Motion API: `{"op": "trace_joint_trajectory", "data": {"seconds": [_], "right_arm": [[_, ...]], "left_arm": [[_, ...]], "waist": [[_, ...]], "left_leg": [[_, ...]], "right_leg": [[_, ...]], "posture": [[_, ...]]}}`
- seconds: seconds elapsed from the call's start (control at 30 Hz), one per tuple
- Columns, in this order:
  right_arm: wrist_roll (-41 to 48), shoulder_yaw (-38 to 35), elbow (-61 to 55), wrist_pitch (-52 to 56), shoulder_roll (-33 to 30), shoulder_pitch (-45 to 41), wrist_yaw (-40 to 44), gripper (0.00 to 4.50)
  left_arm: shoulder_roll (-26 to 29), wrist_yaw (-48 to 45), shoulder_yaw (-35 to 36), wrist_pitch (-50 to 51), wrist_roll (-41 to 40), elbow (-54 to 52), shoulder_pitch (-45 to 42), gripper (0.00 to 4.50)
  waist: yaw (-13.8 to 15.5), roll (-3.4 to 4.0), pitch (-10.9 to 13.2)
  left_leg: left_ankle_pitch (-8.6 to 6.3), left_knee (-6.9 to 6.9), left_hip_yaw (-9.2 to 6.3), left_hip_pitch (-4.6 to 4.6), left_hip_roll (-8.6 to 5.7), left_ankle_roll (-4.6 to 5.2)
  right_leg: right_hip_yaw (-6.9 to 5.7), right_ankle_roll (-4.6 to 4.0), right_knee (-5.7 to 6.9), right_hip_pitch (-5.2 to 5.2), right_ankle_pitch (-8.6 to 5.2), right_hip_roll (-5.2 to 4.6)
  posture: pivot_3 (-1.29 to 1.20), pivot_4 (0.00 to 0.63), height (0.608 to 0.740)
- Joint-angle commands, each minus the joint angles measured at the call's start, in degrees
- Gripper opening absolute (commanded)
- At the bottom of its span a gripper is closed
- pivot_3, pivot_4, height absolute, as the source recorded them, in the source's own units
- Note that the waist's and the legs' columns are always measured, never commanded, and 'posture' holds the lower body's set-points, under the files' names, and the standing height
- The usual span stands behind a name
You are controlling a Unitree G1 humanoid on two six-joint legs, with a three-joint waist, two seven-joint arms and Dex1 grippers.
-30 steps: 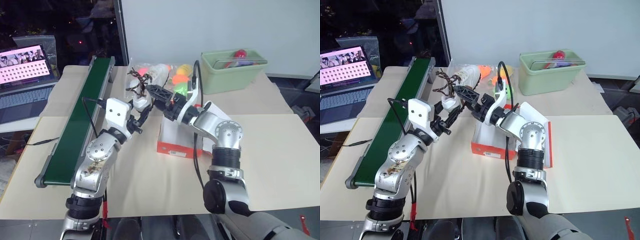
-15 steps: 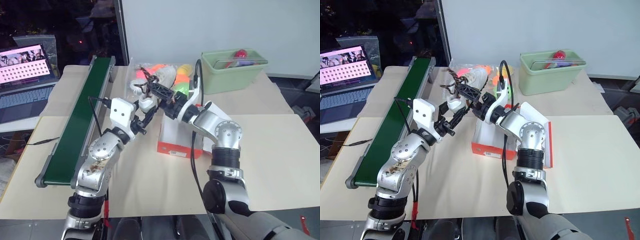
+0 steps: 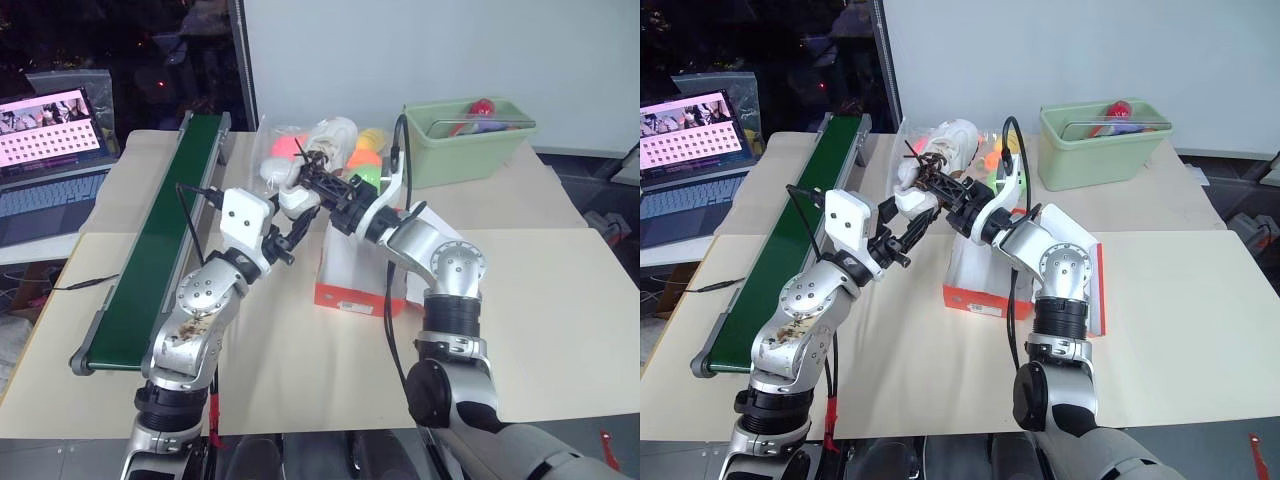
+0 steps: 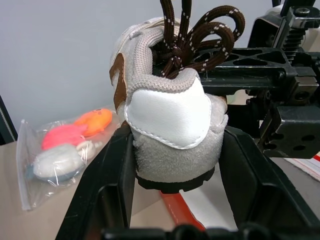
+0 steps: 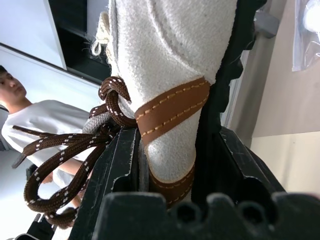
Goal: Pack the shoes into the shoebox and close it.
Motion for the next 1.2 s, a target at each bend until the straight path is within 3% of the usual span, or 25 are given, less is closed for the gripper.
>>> {"op": "trace_joint_trajectory", "data": {"seconds": [0.03, 0.1, 0.23, 0.33, 0.43, 0.6, 0.77, 0.87, 1.2], "right_arm": [[6.1, -2.9, -4.7, -5.2, 2.4, -3.6, -0.2, 1.90], [6.6, -2.9, -4.7, -6.7, 2.2, -3.6, -1.1, 1.90], [2.7, -3.8, -2.8, -13.1, -1.4, -4.7, -4.3, 1.90], [-2.1, -0.6, -2.5, -11.7, -7.0, -4.7, -3.9, 1.90], [-3.8, 2.3, -3.1, -4.6, -13.8, -5.0, -4.8, 1.90], [-0.8, 1.4, -1.1, 17.4, -23.5, -7.3, -15.3, 1.90], [-2.4, -3.7, 0.6, 32.2, -23.2, -10.3, -24.5, 1.90], [-2.1, -5.0, 0.3, 34.8, -21.7, -10.4, -27.6, 1.90], [-2.1, 5.8, 2.3, 34.9, -25.3, -2.1, -26.9, 1.90]], "left_arm": [[0.7, -1.8, -1.7, 0.5, 0.1, -0.3, 1.2, 3.61], [1.0, -2.1, -1.7, 1.1, -0.1, -0.4, 0.9, 4.26], [2.0, -3.4, -1.0, 0.9, -0.8, -1.8, 1.8, 4.26], [3.7, -4.8, -1.5, 0.6, -0.1, -2.2, 2.5, 4.26], [7.1, -8.3, -2.2, 0.3, 0.0, -2.5, 3.4, 4.26], [13.6, -16.1, -4.4, -2.9, 0.8, -1.2, 4.0, 4.26], [16.4, -22.3, -6.3, -6.3, 0.6, 0.6, 2.9, 4.26], [16.7, -24.5, -6.6, -6.8, 0.0, 0.9, 2.4, 4.26], [17.6, -28.0, -5.1, -8.2, -0.2, 3.1, 1.3, 4.26]], "waist": [[0.0, 0.00, 0.0], [0.1, 0.03, 0.0], [-0.1, 0.03, 0.0], [0.0, 0.05, 0.0], [0.0, 0.05, 0.0], [0.1, 0.07, 0.0], [-0.1, 0.08, 0.0], [-0.1, 0.08, 0.0], [0.1, 0.09, 0.1]], "left_leg": [[0.00, 0.00, 0.00, 0.00, 0.00, 0.00], [0.00, 0.00, 0.00, 0.00, -0.01, 0.00], [0.00, 0.00, 0.00, 0.00, 0.00, 0.00], [0.00, 0.00, 0.01, 0.02, 0.00, 0.00], [0.00, 0.00, 0.01, -0.02, -0.01, 0.00], [0.00, 0.00, 0.02, -0.05, 0.00, 0.00], [0.00, 0.00, 0.06, 0.01, 0.00, 0.01], [0.00, 0.00, 0.07, -0.01, 0.01, 0.02], [0.00, 0.00, 0.05, -0.08, -0.02, 0.02]], "right_leg": [[0.00, 0.00, 0.00, 0.00, 0.00, 0.00], [0.00, 0.00, -0.01, 0.00, 0.00, 0.00], [0.00, 0.01, -0.03, 0.00, -0.01, 0.00], [0.00, 0.01, -0.10, -0.01, -0.01, 0.01], [0.00, 0.01, -0.09, -0.01, -0.01, 0.00], [0.00, 0.00, -0.11, -0.04, -0.02, -0.01], [0.06, -0.02, -0.23, -0.01, -0.03, 0.02], [0.06, -0.02, -0.27, -0.02, -0.03, 0.04], [0.05, 0.01, -0.34, -0.01, -0.04, 0.01]], "posture": [[0.00, 0.150, 0.729], [0.00, 0.150, 0.729], [0.00, 0.150, 0.729], [0.00, 0.150, 0.729], [0.00, 0.150, 0.729], [0.00, 0.150, 0.729], [0.00, 0.150, 0.729], [0.00, 0.150, 0.729], [0.00, 0.150, 0.729]]}}
